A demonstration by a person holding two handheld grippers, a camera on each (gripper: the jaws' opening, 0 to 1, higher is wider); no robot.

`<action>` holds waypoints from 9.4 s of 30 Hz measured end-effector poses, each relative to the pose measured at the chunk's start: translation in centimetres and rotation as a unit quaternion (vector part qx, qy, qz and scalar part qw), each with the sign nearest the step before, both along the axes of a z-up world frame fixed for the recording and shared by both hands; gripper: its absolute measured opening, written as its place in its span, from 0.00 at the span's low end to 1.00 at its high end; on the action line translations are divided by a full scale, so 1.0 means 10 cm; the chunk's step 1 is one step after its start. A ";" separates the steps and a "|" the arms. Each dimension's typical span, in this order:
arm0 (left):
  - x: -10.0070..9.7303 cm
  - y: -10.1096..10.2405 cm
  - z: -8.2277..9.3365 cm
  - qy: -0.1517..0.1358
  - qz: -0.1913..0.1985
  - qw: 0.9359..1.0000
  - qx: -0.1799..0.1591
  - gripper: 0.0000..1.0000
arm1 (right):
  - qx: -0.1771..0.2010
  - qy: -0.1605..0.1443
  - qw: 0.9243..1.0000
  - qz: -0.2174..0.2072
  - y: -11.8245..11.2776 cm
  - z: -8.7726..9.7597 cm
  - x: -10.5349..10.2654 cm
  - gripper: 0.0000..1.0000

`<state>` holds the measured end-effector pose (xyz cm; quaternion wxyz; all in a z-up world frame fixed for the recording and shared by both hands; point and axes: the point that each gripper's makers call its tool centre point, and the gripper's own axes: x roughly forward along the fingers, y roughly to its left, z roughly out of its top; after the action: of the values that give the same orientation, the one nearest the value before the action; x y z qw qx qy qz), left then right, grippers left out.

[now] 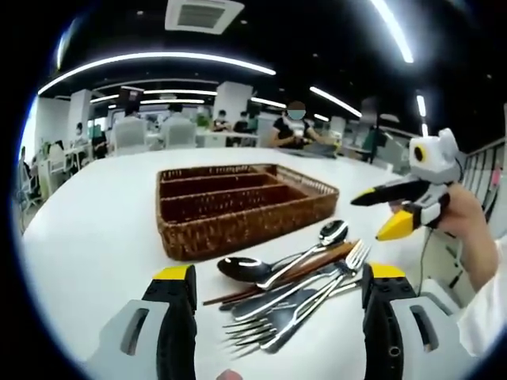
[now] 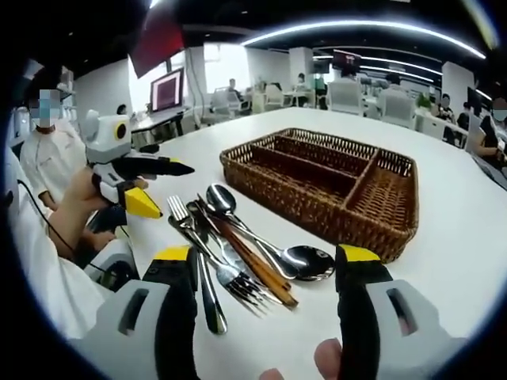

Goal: Arrange the knives, forks, and spoons in their matching storage slots by inserting each utensil handle-first until every utensil is classified and aligned in the correct compartment

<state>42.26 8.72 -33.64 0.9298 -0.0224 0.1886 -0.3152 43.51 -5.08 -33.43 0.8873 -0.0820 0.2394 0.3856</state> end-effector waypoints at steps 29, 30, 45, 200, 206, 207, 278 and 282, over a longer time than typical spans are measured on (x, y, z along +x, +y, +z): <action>0.05 0.14 -0.10 0.002 -0.018 0.999 -0.032 0.80 | -0.042 0.006 0.993 0.110 0.52 -0.14 0.24 0.45; 0.05 0.13 -0.10 0.002 -0.018 0.999 -0.032 0.80 | -0.043 0.008 0.993 0.111 0.53 -0.15 0.25 0.44; 0.05 0.12 -0.13 0.003 -0.015 0.999 -0.040 0.80 | -0.076 0.025 0.981 0.176 0.76 -0.28 0.37 0.32; -0.01 0.10 -0.14 0.001 -0.017 0.999 -0.037 0.80 | -0.216 -0.137 0.917 0.305 1.22 0.18 0.58 0.02; -0.03 0.09 -0.13 -0.005 -0.021 0.999 -0.031 0.80 | -0.235 -0.133 0.914 0.303 1.17 0.19 0.60 0.02; -0.03 0.08 -0.13 -0.006 -0.022 0.999 -0.031 0.81 | -0.238 -0.134 0.913 0.302 1.16 0.20 0.61 0.02; 0.29 0.03 -0.02 -0.047 -0.046 0.997 0.049 0.94 | -0.344 -0.018 0.892 0.293 0.97 0.25 2.02 0.02; 0.32 0.03 -0.02 -0.045 -0.047 0.997 0.047 0.94 | -0.345 -0.016 0.890 0.298 1.04 0.19 2.11 0.02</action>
<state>45.45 9.06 -33.82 0.9216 0.0446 0.1626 -0.3497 64.56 5.33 -31.53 0.6497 -0.4567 0.3079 0.5239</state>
